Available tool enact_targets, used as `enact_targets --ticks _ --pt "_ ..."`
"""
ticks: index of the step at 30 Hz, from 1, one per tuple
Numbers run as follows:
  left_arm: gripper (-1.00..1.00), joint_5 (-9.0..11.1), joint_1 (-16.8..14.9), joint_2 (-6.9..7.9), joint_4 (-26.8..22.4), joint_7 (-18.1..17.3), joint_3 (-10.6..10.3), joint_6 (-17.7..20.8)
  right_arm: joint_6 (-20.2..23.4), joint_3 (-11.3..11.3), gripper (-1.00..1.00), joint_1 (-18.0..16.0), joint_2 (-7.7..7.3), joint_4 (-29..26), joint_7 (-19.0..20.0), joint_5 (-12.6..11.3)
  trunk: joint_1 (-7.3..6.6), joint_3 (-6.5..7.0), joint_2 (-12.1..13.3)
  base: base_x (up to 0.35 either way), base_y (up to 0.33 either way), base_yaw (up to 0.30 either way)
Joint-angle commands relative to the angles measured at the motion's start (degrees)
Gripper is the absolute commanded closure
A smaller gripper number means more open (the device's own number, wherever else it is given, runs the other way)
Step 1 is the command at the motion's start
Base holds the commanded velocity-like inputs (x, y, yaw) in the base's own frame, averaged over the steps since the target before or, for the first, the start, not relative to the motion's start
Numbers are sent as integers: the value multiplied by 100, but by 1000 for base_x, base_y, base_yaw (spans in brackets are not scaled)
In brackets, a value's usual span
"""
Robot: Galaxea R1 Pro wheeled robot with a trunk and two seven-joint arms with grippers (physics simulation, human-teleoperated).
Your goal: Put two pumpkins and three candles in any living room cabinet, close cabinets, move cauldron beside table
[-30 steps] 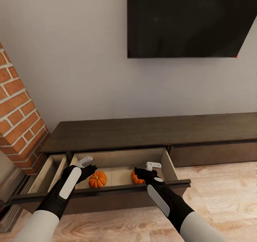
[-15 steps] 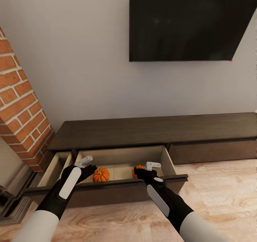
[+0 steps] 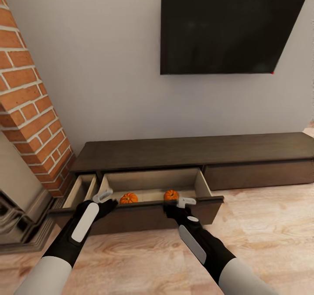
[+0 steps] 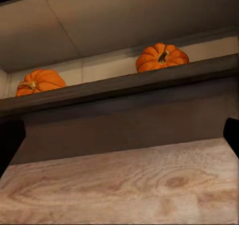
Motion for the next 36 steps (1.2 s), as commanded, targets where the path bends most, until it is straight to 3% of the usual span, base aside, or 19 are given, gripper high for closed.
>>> enact_targets --ticks 1,4,14,28,33,36 --pt "-100 60 -3 7 -18 59 -21 -1 14 17 -100 -5 -3 -10 -45 -33 -4 -5 -3 -330 1 0" --pt "-100 60 -4 7 -31 59 -23 -1 11 16 -100 -5 -2 -7 -45 -33 -4 -5 -3 -330 1 0" --pt "-100 53 0 -10 -130 59 -32 -1 10 16 -100 -5 -2 -4 -43 -33 215 -184 -404 -299 0 0" --pt "-100 9 1 -46 -129 55 -73 -14 -55 24 -100 -5 0 11 -28 8 523 -436 -965 -22 0 0" --pt "-100 -32 2 -60 -65 63 -106 -74 -414 42 -100 -5 6 84 -27 31 633 -526 -1166 0 0 0" --pt "-100 -44 7 -58 -34 53 -232 -105 -634 62 -100 -5 7 110 -27 29 699 -579 -1286 0 0 0"
